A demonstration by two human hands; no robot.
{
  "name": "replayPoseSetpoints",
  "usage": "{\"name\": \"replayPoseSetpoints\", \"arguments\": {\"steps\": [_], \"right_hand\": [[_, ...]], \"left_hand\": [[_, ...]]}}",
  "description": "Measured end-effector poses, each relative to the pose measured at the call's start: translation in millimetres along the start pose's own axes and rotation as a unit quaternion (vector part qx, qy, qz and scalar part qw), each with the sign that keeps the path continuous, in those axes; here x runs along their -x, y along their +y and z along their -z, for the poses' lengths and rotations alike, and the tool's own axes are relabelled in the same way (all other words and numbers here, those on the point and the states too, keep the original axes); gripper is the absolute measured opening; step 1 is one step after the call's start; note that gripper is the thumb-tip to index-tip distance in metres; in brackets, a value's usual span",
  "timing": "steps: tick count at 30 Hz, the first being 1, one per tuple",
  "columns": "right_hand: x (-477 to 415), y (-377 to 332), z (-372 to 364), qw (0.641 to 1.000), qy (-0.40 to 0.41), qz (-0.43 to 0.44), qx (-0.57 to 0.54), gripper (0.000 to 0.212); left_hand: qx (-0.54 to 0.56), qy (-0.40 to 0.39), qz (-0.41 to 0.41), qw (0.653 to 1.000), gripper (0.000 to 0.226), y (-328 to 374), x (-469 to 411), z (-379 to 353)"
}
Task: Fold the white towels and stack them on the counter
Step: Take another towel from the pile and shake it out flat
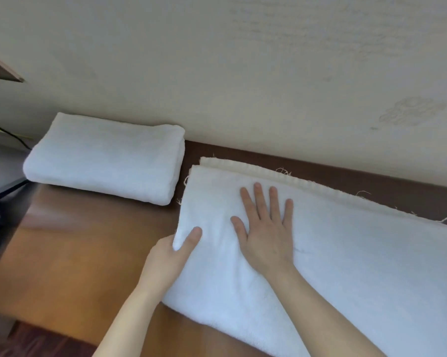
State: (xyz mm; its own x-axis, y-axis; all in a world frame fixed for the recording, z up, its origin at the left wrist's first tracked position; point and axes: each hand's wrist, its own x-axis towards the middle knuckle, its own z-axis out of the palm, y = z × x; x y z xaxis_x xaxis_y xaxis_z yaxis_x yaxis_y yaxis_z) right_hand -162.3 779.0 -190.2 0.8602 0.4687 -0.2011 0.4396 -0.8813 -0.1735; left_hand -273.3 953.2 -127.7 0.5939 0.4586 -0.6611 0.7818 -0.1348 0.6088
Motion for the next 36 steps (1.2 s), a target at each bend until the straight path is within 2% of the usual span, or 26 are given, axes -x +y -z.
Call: {"name": "replayPoseSetpoints", "arguments": {"steps": [3,5,7,9,11,13,16,20,25,29,36], "right_hand": [[-1.0,-0.7,1.3,1.0,0.003,-0.007,0.002,0.066],[-1.4,-2.8,2.0,1.0,-0.001,-0.008,0.003,0.066],[1.9,-2.8,3.3,1.0,-0.003,-0.006,0.007,0.066],[6.4,-1.7,3.5,1.0,-0.004,0.003,0.008,0.067],[8.6,-0.6,4.6,1.0,-0.001,0.016,0.014,0.067],[7.0,0.4,5.4,0.999,-0.012,0.022,0.021,0.067],[6.9,-0.5,7.4,0.999,-0.018,0.029,0.014,0.066],[9.6,1.5,17.5,0.999,0.007,-0.006,-0.032,0.068],[4.9,16.7,19.2,0.998,0.01,-0.064,-0.018,0.068],[8.8,24.3,11.1,0.999,-0.003,-0.052,0.013,0.067],[32.5,19.6,6.5,1.0,-0.005,-0.015,0.025,0.066]], "left_hand": [[-0.04,-0.009,-0.059,0.997,0.027,3.1,5.2,-0.3],[-0.016,-0.028,-0.066,0.997,0.023,1.0,6.0,3.1],[-0.016,0.002,-0.069,0.997,0.022,-3.3,6.9,9.9],[-0.04,0.078,-0.074,0.993,0.029,-14.0,6.8,17.8],[-0.067,0.142,-0.062,0.986,0.047,-31.8,5.4,21.1],[-0.101,0.17,-0.028,0.98,0.058,-49.3,3.4,17.0],[-0.166,0.196,-0.029,0.966,0.065,-57.4,3.8,10.0],[-0.166,0.18,-0.052,0.968,0.073,-42.0,-3.3,15.4],[-0.085,0.14,-0.061,0.984,0.072,1.7,-33.7,7.1],[-0.097,0.16,-0.032,0.982,0.076,16.9,-53.1,-10.1],[-0.139,0.212,-0.02,0.967,0.072,-20.8,-35.8,3.6]]}}
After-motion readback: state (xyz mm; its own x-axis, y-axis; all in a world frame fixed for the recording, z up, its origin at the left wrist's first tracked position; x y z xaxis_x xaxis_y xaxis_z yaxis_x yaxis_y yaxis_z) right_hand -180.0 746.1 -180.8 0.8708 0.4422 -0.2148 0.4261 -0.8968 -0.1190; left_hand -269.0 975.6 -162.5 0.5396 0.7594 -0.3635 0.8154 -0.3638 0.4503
